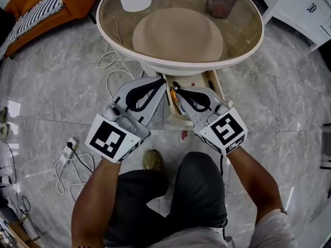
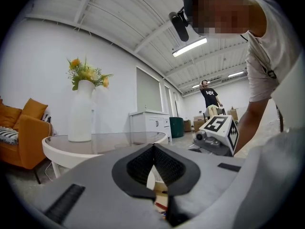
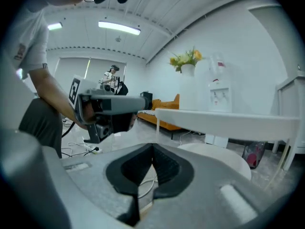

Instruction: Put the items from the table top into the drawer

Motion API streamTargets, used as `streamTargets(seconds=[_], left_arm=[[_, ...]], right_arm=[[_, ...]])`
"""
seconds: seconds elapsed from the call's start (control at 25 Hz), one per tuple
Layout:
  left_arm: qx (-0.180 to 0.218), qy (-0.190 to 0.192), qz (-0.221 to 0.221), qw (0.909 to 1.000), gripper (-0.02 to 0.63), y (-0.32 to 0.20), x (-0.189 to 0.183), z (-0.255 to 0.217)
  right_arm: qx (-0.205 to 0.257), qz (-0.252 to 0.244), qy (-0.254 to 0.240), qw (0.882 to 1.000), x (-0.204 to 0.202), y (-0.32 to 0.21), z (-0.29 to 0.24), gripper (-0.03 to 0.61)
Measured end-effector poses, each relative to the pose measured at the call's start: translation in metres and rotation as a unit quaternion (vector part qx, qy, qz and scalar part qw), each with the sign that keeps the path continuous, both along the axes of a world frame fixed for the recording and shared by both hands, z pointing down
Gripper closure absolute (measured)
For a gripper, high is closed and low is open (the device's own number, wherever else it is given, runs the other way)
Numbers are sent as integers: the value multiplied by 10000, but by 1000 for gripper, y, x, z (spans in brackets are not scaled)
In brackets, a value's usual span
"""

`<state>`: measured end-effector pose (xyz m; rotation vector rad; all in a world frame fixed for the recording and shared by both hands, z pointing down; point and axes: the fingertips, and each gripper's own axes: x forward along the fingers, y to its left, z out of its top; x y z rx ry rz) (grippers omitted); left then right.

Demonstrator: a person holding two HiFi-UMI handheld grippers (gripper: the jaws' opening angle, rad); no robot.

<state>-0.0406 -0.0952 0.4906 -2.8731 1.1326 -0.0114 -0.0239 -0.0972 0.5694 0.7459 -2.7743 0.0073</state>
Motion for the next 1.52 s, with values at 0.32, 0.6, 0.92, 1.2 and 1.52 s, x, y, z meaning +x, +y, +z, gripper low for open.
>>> streamTargets(seconds=[0.32,0.6,0.92,1.2,1.52], left_arm=[[115,67,-85,9999,614,-7,-11,-22],[-105,132,-322,9993,614,-17,-30,-75],[-332,-247,-173,9990,614,-19,-33,-168],[-351,-371,-66,9987,614,-16,-39,-260],[-265,-288,63,9992,614,-23,-46,-380]], right_arm=[[464,18,-397,9981,-4,2,-78,577],[456,382,-624,9963,8,-16,-140,578],[496,228,-933,9941,-5,-22,-246,578],[361,452,-1064,9926,-3,-24,-344,578],[337,496,-1318,9895,-22,-31,-466,578]])
